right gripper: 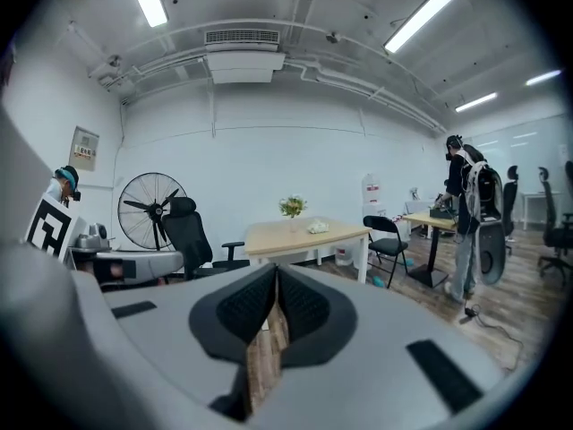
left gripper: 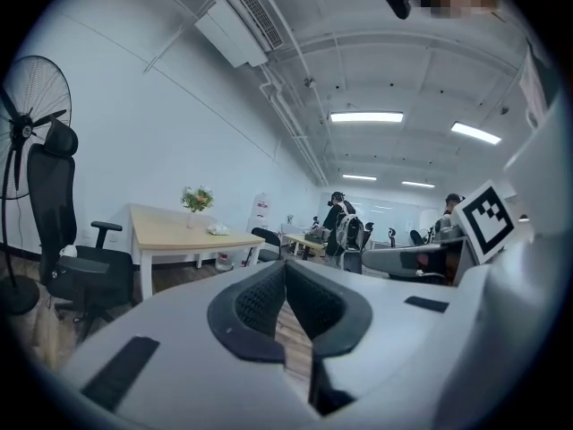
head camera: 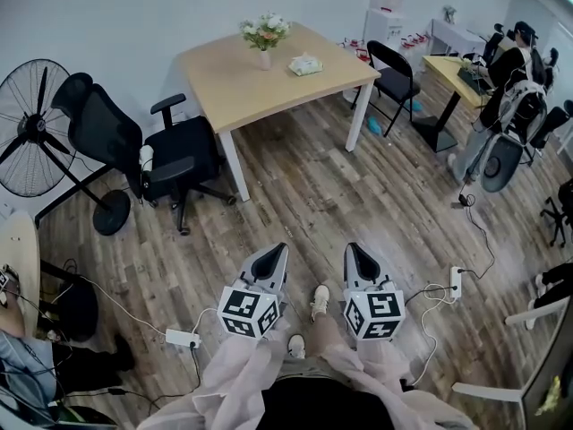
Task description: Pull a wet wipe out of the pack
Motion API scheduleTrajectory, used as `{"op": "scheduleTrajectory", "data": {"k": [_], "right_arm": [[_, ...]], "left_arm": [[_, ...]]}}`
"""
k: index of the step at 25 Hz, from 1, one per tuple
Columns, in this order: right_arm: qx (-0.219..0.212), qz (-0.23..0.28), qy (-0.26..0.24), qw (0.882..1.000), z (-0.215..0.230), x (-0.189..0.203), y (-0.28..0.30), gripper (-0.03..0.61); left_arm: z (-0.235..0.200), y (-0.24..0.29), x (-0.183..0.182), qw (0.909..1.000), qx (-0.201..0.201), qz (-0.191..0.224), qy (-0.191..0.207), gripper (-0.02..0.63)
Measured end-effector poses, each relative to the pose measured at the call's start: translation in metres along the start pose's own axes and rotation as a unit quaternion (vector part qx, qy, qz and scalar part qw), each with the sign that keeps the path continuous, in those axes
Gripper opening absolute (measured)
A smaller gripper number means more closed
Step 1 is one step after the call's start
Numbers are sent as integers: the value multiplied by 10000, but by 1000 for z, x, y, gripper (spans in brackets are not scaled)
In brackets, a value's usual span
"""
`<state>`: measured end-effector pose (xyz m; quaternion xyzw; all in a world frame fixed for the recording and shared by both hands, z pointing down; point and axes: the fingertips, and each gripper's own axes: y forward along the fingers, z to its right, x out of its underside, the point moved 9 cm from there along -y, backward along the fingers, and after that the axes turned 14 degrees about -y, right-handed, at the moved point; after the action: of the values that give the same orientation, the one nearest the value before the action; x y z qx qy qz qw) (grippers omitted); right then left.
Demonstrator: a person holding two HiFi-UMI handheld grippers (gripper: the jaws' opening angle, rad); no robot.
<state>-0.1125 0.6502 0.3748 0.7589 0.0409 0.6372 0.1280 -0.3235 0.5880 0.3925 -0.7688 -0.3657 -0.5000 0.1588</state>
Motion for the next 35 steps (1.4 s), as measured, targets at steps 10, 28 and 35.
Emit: {"op": "scheduleTrajectory", "data": {"k": [10,28,35], "right_arm": [[98,6,30,9999,26,-2,27,18],[-236,54,137,9996,109,-20,161,15],[-350,105,53,9993,137,-31,213,15]], "left_arm": [[-16,32,-11,9998,-178,24,96,12],[-68,157,-54,9968,-755,79,242,12],[-84,204,-68,9952,-937,166,238,12]]}}
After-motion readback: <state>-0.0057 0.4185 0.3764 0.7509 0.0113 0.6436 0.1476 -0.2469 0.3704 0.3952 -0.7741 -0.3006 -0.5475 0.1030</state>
